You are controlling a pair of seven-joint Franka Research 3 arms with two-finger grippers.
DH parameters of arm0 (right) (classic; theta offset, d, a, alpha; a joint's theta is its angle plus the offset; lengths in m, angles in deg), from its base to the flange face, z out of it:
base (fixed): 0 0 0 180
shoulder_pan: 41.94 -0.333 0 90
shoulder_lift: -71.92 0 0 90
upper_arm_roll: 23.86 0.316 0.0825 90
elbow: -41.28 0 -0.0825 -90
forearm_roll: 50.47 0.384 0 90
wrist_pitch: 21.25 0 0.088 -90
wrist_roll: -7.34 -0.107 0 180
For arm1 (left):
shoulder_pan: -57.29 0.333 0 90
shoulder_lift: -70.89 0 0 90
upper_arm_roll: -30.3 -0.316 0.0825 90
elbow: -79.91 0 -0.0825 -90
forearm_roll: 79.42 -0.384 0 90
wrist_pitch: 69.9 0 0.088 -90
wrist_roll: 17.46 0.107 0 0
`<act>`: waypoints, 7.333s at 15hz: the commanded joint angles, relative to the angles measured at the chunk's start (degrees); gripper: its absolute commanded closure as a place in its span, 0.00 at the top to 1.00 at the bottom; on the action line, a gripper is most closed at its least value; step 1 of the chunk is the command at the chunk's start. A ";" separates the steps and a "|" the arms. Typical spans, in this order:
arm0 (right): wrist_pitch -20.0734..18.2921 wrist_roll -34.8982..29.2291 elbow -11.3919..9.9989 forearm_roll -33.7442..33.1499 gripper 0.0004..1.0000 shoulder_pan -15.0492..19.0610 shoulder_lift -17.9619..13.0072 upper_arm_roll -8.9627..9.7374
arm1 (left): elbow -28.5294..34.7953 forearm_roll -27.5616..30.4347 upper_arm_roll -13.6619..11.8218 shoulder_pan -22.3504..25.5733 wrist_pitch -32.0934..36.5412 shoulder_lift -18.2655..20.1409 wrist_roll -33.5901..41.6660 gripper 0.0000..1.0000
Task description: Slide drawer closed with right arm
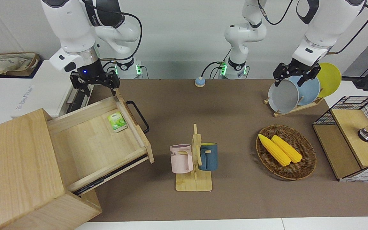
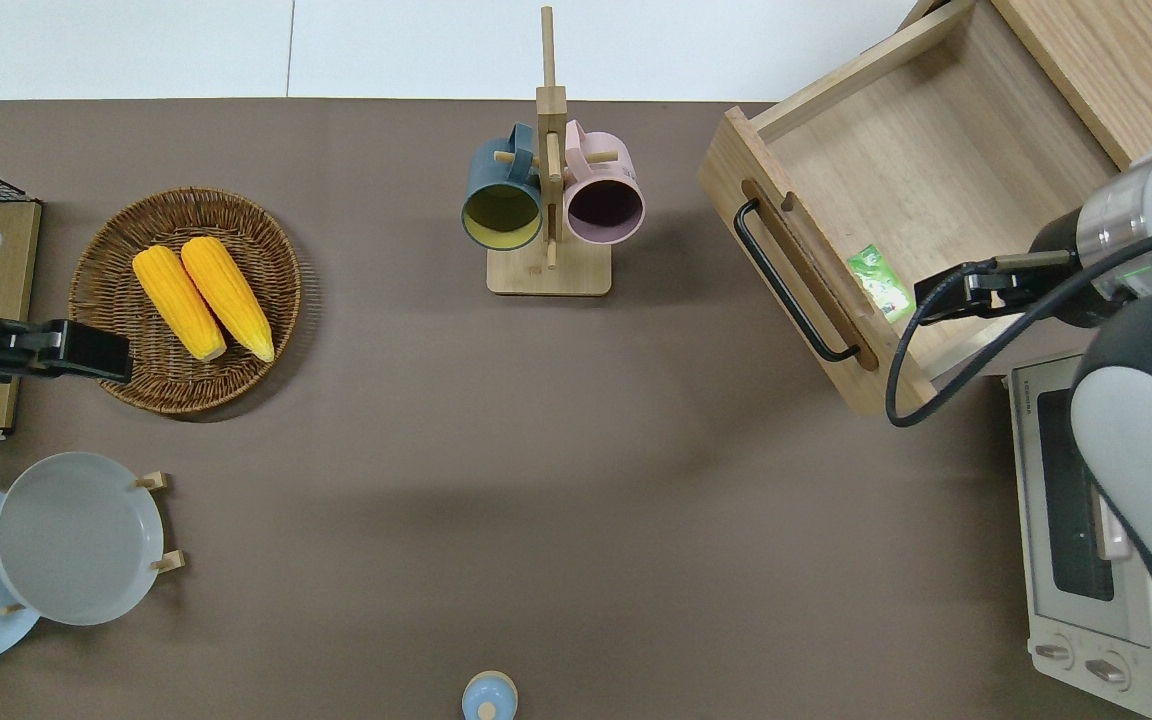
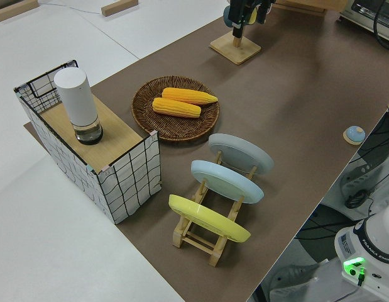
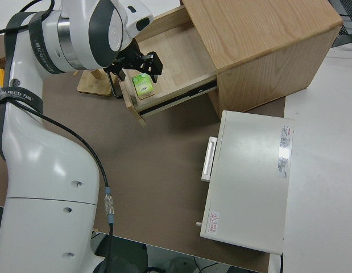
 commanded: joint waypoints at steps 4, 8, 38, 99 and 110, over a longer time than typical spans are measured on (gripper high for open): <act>0.08 0.96 0.15 1.38 0.99 -1.01 -0.94 -1.30 | -1.40 -0.98 0.37 0.22 1.13 -0.65 0.56 0.99; -0.01 1.58 0.15 2.25 0.99 -9.79 -1.03 -11.23 | -1.40 -0.98 0.37 0.22 1.13 -0.65 0.56 0.99; -4.75 -11.31 4.46 4.54 0.00 -14.54 -5.51 -9.66 | -1.49 -0.98 0.37 0.22 1.13 -0.65 0.56 0.99; 29.17 -62.06 -0.55 -2.40 0.00 -6.47 14.70 -10.45 | -1.49 -0.98 0.37 0.22 1.13 -0.65 0.56 0.99; 31.02 -53.36 0.86 0.94 0.00 -1.72 15.67 -9.92 | -1.40 -0.98 0.37 0.22 1.13 -0.65 0.56 0.99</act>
